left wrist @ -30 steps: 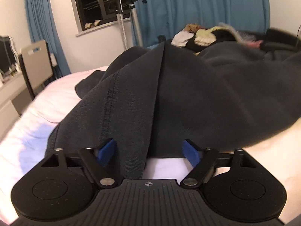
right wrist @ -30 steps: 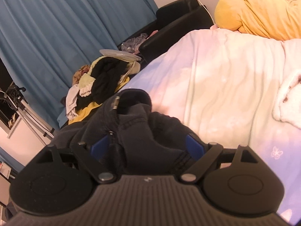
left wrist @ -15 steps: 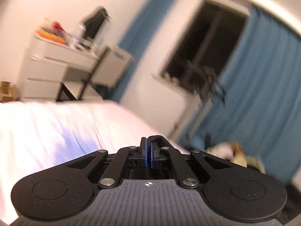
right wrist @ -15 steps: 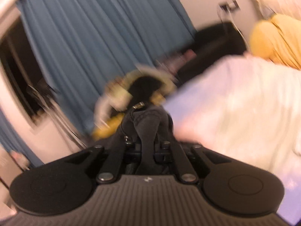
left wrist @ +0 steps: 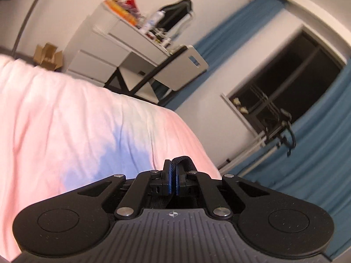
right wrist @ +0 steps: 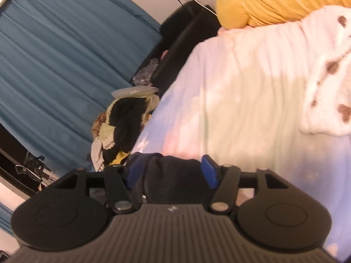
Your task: Fold clothes
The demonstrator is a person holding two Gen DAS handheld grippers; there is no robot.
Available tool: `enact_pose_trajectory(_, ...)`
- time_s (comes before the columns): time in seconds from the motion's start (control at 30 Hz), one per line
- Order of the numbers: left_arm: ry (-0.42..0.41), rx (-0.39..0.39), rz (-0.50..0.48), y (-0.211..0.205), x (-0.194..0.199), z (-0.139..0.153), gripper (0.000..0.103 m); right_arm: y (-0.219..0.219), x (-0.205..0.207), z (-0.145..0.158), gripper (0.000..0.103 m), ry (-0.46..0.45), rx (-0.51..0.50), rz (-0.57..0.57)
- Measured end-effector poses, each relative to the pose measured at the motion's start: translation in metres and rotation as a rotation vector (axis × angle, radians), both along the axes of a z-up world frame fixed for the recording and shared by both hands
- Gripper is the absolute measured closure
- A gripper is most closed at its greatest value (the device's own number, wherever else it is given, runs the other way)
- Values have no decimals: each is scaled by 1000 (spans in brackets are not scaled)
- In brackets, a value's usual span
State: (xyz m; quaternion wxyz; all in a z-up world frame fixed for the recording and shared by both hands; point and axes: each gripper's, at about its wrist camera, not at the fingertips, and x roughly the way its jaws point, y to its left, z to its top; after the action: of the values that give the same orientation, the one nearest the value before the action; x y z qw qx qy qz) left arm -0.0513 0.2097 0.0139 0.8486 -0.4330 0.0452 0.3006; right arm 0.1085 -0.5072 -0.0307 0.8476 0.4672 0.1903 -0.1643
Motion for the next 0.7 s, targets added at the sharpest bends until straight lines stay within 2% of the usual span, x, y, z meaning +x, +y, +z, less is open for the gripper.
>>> enact_pose_trajectory(0.07, -17, -44, 15, 8, -6, -4, 98, -2, 4, -3, 24, 38, 3, -14)
enact_pose_trajectory(0.17, -5, -79, 19, 14, -2, -8, 99, -8, 15, -14, 22, 112, 1, -25)
enact_pose_trajectory(0.23, 3, -74, 17, 12, 0, -8, 99, -12, 26, -30, 22, 176, -2, -4)
enact_pose_trajectory(0.37, 24, -40, 3, 6, 4, -4, 98, -20, 50, -70, 21, 236, 134, 106)
enact_pose_trajectory(0.43, 31, -32, -2, 3, 5, -3, 98, -18, 51, -74, 25, 188, 202, 137)
enact_pose_trajectory(0.47, 35, -29, -4, 3, 5, -3, 98, -16, 50, -71, 42, 155, 221, 151)
enact_pose_trajectory(0.5, 38, -25, -5, 1, 5, -2, 98, -13, 50, -64, 66, 119, 212, 175)
enact_pose_trajectory(0.57, 41, -17, -9, 0, 5, 0, 98, -3, 48, -42, 91, 65, 132, 218)
enact_pose_trajectory(0.67, 14, 20, -14, -3, 1, 7, 98, 13, 35, -6, 94, -102, 52, 264)
enact_pose_trajectory(0.7, 4, 53, -7, -6, 0, 12, 98, 18, 30, 9, 95, -190, 29, 288)
